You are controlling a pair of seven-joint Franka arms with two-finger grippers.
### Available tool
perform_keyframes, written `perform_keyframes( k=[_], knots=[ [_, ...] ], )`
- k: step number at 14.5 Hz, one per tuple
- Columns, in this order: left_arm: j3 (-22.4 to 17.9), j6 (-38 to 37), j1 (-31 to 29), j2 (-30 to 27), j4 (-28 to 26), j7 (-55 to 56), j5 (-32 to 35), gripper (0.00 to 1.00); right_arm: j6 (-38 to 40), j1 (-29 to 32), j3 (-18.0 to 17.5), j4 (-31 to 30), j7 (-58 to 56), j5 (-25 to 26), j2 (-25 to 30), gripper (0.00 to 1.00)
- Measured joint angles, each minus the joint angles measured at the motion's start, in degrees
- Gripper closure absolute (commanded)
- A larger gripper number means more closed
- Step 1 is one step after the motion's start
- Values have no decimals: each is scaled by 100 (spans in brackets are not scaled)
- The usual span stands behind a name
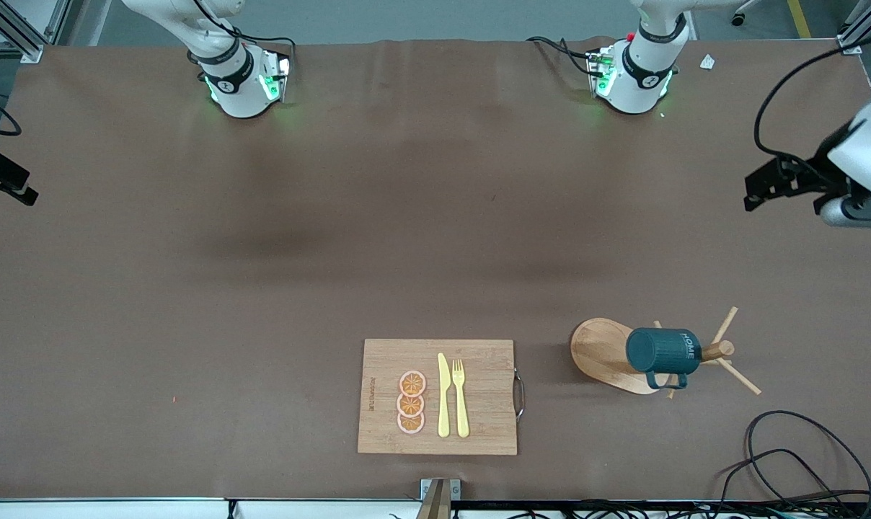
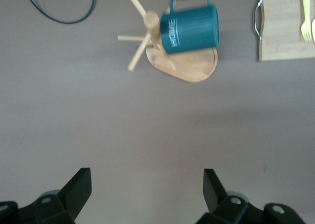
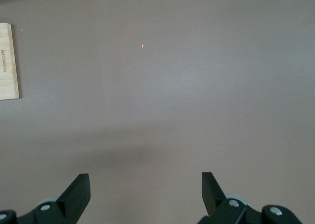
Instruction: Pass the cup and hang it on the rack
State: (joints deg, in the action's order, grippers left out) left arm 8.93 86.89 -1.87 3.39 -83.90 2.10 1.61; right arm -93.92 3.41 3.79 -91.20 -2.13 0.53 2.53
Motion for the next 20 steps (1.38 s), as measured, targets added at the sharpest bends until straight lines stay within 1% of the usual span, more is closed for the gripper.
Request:
perform_keyframes(
  k=[3,5,8,10,12,16,20],
  knots=[
    [-40,230,7,-644,-798,0,-58,0,-1,0,0,0,0,0,0,0],
    [-65,258,7,-942,-1123,45,-81,0,-3,0,0,0,0,0,0,0],
    [-58,244,7,-1208,-1428,447,-109,0,-7,0,0,0,0,0,0,0],
    [-52,213,8,-1256,-1483,850,-297,0,-7,0,0,0,0,0,0,0],
    [-50,213,8,-1260,-1497,1029,-388,0,-7,0,0,0,0,0,0,0],
    [-36,213,8,-1270,-1496,1031,-324,0,-10,0,0,0,0,0,0,0],
    [82,206,9,-1277,-1482,1010,-256,0,-10,0,0,0,0,0,0,0]
  ],
)
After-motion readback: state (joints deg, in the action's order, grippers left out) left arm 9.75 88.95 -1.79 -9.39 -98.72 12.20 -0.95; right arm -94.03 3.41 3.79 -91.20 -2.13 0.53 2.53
